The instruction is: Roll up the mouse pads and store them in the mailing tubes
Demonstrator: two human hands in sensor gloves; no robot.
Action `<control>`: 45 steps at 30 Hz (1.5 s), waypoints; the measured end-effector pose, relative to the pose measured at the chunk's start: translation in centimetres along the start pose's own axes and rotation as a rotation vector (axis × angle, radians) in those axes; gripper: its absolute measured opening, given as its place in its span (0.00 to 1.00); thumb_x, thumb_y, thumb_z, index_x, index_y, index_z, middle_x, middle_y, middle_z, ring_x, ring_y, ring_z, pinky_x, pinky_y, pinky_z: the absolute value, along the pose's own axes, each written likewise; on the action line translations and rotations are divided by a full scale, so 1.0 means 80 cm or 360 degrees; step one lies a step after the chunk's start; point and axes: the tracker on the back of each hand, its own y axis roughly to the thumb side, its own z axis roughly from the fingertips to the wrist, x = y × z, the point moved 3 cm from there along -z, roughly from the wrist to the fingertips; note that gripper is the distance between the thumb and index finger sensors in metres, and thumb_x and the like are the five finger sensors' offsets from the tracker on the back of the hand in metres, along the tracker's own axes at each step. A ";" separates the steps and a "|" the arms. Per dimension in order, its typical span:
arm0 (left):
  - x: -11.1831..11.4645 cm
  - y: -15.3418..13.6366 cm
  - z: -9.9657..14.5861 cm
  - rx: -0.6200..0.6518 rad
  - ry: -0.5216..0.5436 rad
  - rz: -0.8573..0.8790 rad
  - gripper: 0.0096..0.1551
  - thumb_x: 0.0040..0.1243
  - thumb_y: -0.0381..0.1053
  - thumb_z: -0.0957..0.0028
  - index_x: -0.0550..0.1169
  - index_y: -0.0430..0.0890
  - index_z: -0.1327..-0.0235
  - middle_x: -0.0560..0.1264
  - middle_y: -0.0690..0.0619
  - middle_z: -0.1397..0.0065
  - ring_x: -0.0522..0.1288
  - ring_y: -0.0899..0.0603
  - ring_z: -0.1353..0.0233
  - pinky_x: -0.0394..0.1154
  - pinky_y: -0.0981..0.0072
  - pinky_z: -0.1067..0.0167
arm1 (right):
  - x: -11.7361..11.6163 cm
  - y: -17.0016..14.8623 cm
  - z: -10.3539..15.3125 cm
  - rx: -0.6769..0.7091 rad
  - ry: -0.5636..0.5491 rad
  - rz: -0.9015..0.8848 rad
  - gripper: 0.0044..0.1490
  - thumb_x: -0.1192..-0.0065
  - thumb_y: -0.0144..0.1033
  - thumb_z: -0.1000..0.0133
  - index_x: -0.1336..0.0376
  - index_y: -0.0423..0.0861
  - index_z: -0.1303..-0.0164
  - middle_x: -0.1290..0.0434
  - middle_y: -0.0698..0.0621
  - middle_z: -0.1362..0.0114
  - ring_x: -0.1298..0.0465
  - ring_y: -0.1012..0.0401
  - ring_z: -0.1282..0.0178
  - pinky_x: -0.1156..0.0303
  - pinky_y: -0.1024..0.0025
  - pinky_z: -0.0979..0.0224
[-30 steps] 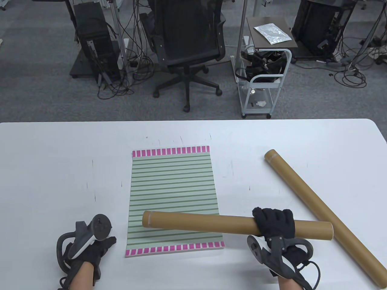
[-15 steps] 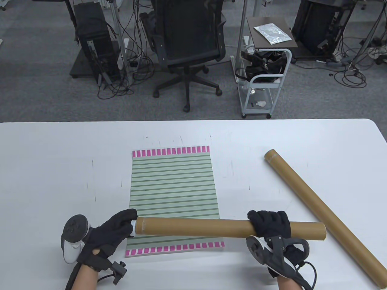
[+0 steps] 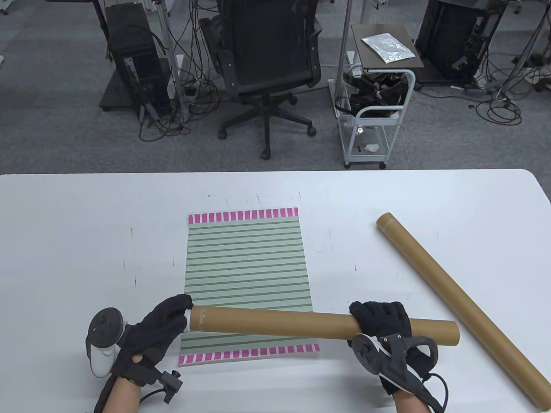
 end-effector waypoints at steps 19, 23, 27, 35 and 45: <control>0.005 -0.003 -0.002 -0.0064 0.0012 0.0028 0.37 0.63 0.62 0.55 0.69 0.56 0.30 0.73 0.52 0.29 0.79 0.44 0.34 0.81 0.61 0.36 | 0.003 0.002 0.001 0.0003 -0.0009 0.0013 0.45 0.29 0.61 0.61 0.43 0.62 0.33 0.33 0.61 0.30 0.31 0.57 0.30 0.40 0.47 0.18; 0.003 -0.004 -0.001 -0.0068 0.0060 0.0014 0.33 0.63 0.61 0.55 0.71 0.59 0.33 0.75 0.54 0.29 0.80 0.45 0.33 0.81 0.63 0.36 | 0.003 0.002 0.002 0.0005 -0.0006 0.0009 0.45 0.29 0.61 0.60 0.42 0.62 0.33 0.33 0.60 0.30 0.31 0.57 0.30 0.39 0.47 0.19; 0.009 0.004 0.002 -0.0082 0.0135 -0.0031 0.27 0.54 0.59 0.48 0.72 0.59 0.33 0.73 0.53 0.26 0.77 0.44 0.29 0.80 0.61 0.33 | 0.004 0.007 0.002 0.0002 -0.0017 0.0029 0.45 0.30 0.61 0.60 0.42 0.61 0.32 0.32 0.59 0.31 0.30 0.56 0.31 0.37 0.48 0.21; 0.053 0.020 0.001 0.0126 -0.0264 0.0298 0.47 0.44 0.70 0.49 0.43 0.59 0.20 0.38 0.53 0.14 0.41 0.41 0.14 0.55 0.50 0.17 | 0.015 0.002 0.007 -0.0087 -0.0148 0.0086 0.44 0.29 0.60 0.58 0.42 0.61 0.33 0.32 0.58 0.30 0.30 0.55 0.31 0.37 0.48 0.21; 0.054 0.027 0.002 0.0214 -0.0213 0.0122 0.47 0.43 0.73 0.51 0.41 0.66 0.21 0.37 0.64 0.13 0.36 0.49 0.13 0.52 0.54 0.14 | 0.012 0.007 0.005 0.0039 -0.0060 0.0022 0.44 0.31 0.64 0.61 0.38 0.59 0.34 0.27 0.59 0.34 0.24 0.58 0.37 0.29 0.56 0.27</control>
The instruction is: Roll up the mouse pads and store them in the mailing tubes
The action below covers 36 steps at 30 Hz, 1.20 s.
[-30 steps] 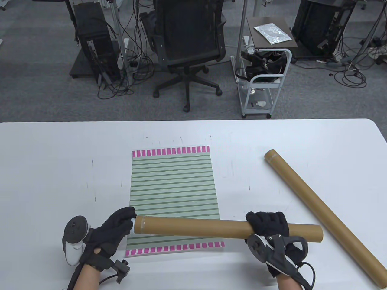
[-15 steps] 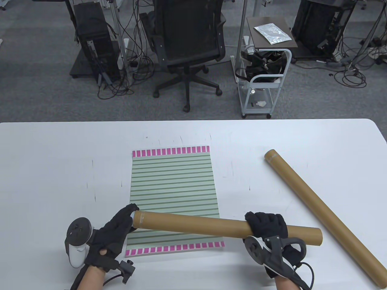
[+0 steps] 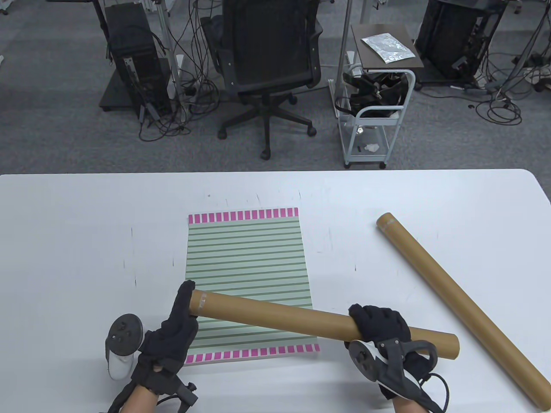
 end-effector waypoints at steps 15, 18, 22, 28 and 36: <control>-0.006 0.001 0.002 -0.0138 0.0184 -0.1624 0.46 0.49 0.74 0.58 0.55 0.68 0.23 0.46 0.60 0.12 0.44 0.43 0.12 0.46 0.47 0.14 | -0.058 -0.074 -0.014 -0.0648 0.0342 0.0077 0.49 0.33 0.59 0.56 0.42 0.51 0.25 0.27 0.50 0.32 0.23 0.52 0.38 0.27 0.50 0.32; 0.004 -0.001 -0.003 -0.0146 0.0121 -0.1791 0.45 0.49 0.74 0.58 0.54 0.69 0.24 0.46 0.61 0.12 0.43 0.44 0.12 0.45 0.46 0.14 | -0.080 -0.103 -0.014 -0.0922 0.0496 -0.0058 0.51 0.35 0.56 0.54 0.46 0.48 0.22 0.30 0.47 0.29 0.25 0.49 0.35 0.28 0.48 0.30; 0.006 -0.006 -0.007 -0.0165 0.0074 -0.1770 0.43 0.48 0.73 0.57 0.57 0.69 0.24 0.47 0.62 0.12 0.44 0.45 0.11 0.45 0.46 0.14 | -0.100 -0.124 -0.019 -0.0998 0.0649 -0.0227 0.51 0.36 0.55 0.53 0.47 0.48 0.21 0.31 0.47 0.28 0.26 0.49 0.34 0.29 0.48 0.29; 0.002 -0.013 -0.009 -0.0201 0.0038 -0.1744 0.41 0.48 0.72 0.56 0.59 0.68 0.24 0.47 0.63 0.12 0.44 0.46 0.11 0.44 0.46 0.14 | -0.126 -0.126 -0.034 -0.1091 0.0789 -0.0182 0.51 0.37 0.54 0.52 0.47 0.46 0.20 0.31 0.45 0.27 0.27 0.48 0.34 0.29 0.46 0.29; 0.008 -0.016 -0.015 -0.0213 -0.0007 -0.1772 0.41 0.48 0.72 0.55 0.59 0.68 0.25 0.48 0.63 0.12 0.45 0.46 0.11 0.44 0.46 0.14 | -0.141 -0.123 -0.051 -0.1087 0.0914 -0.0184 0.51 0.39 0.52 0.49 0.49 0.40 0.19 0.35 0.40 0.26 0.31 0.42 0.34 0.32 0.42 0.30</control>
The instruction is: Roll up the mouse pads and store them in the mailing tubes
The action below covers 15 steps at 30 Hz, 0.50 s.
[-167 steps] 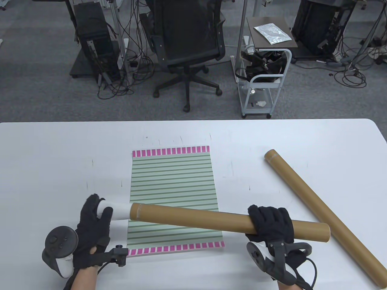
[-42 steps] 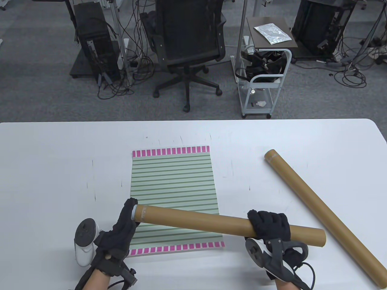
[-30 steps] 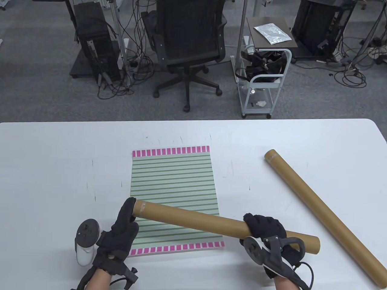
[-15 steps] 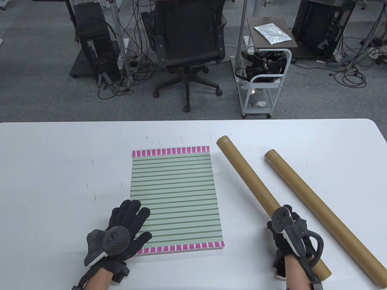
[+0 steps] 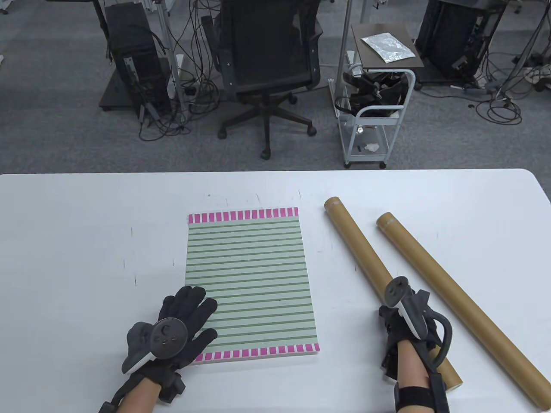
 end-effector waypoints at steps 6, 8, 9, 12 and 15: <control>-0.003 -0.003 0.002 -0.0008 0.0016 -0.0001 0.41 0.48 0.72 0.56 0.59 0.68 0.25 0.48 0.63 0.12 0.45 0.46 0.11 0.44 0.46 0.14 | 0.033 -0.009 -0.005 0.0095 0.0027 -0.0055 0.54 0.44 0.59 0.49 0.48 0.40 0.18 0.35 0.39 0.24 0.32 0.40 0.30 0.34 0.41 0.28; -0.003 -0.005 0.002 -0.0011 0.0022 0.0002 0.41 0.48 0.72 0.56 0.60 0.68 0.25 0.48 0.63 0.12 0.45 0.46 0.11 0.45 0.46 0.14 | 0.058 -0.022 -0.009 0.0083 -0.0070 -0.0079 0.53 0.43 0.59 0.49 0.46 0.41 0.19 0.32 0.41 0.25 0.29 0.41 0.32 0.33 0.42 0.29; -0.004 -0.006 0.002 -0.0010 0.0026 0.0007 0.41 0.48 0.72 0.56 0.60 0.68 0.25 0.49 0.63 0.12 0.45 0.47 0.11 0.45 0.46 0.14 | 0.068 -0.030 -0.011 0.0059 -0.0093 -0.0067 0.53 0.43 0.59 0.49 0.46 0.41 0.19 0.32 0.41 0.25 0.29 0.42 0.32 0.33 0.42 0.29; -0.005 -0.007 0.001 -0.0009 0.0044 0.0038 0.41 0.49 0.72 0.56 0.62 0.66 0.25 0.51 0.64 0.13 0.47 0.47 0.11 0.45 0.46 0.13 | 0.095 -0.066 -0.022 -0.0055 -0.0201 0.0074 0.54 0.41 0.59 0.50 0.47 0.42 0.18 0.33 0.41 0.24 0.30 0.41 0.30 0.34 0.41 0.28; -0.005 -0.007 0.002 -0.0005 0.0048 0.0037 0.40 0.49 0.72 0.56 0.62 0.67 0.26 0.52 0.65 0.13 0.47 0.48 0.11 0.44 0.46 0.13 | 0.092 -0.107 -0.037 -0.0138 -0.0186 0.0284 0.56 0.39 0.59 0.51 0.51 0.43 0.16 0.37 0.41 0.20 0.35 0.40 0.25 0.38 0.39 0.24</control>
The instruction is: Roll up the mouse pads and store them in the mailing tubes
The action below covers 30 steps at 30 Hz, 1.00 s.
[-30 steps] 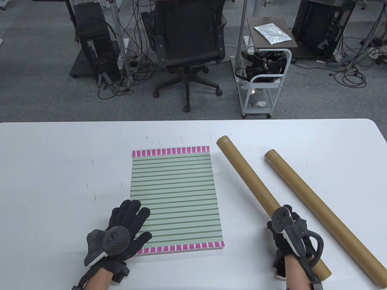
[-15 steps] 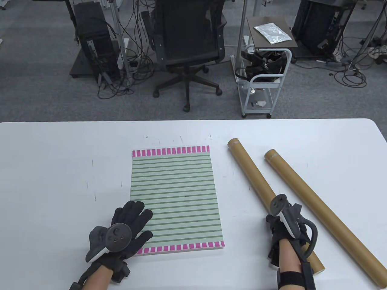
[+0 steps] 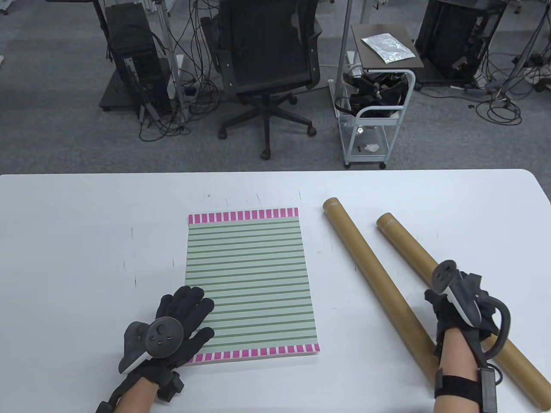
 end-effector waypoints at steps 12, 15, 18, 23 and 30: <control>0.001 -0.003 0.000 0.0016 -0.0025 0.0033 0.41 0.49 0.72 0.58 0.64 0.67 0.27 0.54 0.65 0.13 0.49 0.48 0.11 0.46 0.46 0.13 | -0.085 -0.056 -0.048 0.0016 0.0395 -0.0066 0.59 0.34 0.55 0.53 0.57 0.49 0.16 0.45 0.48 0.14 0.41 0.44 0.17 0.45 0.38 0.19; 0.000 -0.005 0.000 -0.0006 -0.0022 0.0019 0.40 0.49 0.72 0.58 0.64 0.67 0.27 0.54 0.65 0.13 0.50 0.48 0.11 0.46 0.46 0.13 | -0.082 -0.054 -0.052 0.0022 0.0324 -0.0073 0.56 0.33 0.55 0.54 0.54 0.52 0.18 0.42 0.50 0.16 0.37 0.47 0.20 0.42 0.40 0.20; -0.001 -0.008 0.001 -0.0024 -0.0014 0.0026 0.40 0.49 0.72 0.58 0.65 0.67 0.27 0.55 0.64 0.13 0.50 0.48 0.11 0.47 0.46 0.13 | -0.075 -0.050 -0.049 0.0026 0.0149 0.0042 0.50 0.32 0.56 0.56 0.45 0.54 0.23 0.33 0.53 0.24 0.27 0.52 0.29 0.31 0.49 0.26; -0.009 -0.012 0.003 -0.0007 0.0019 0.0061 0.39 0.50 0.72 0.58 0.66 0.67 0.28 0.57 0.65 0.14 0.52 0.48 0.12 0.49 0.47 0.13 | -0.048 -0.039 -0.025 0.0043 -0.0090 0.0178 0.51 0.30 0.58 0.58 0.44 0.53 0.25 0.30 0.52 0.27 0.24 0.54 0.33 0.27 0.52 0.30; -0.012 -0.014 0.004 -0.0009 0.0048 0.0165 0.40 0.50 0.72 0.58 0.65 0.66 0.27 0.56 0.64 0.14 0.52 0.47 0.12 0.50 0.48 0.13 | 0.036 -0.042 0.029 -0.0064 -0.0386 -0.0041 0.51 0.32 0.57 0.55 0.48 0.52 0.23 0.34 0.52 0.25 0.26 0.53 0.30 0.29 0.51 0.27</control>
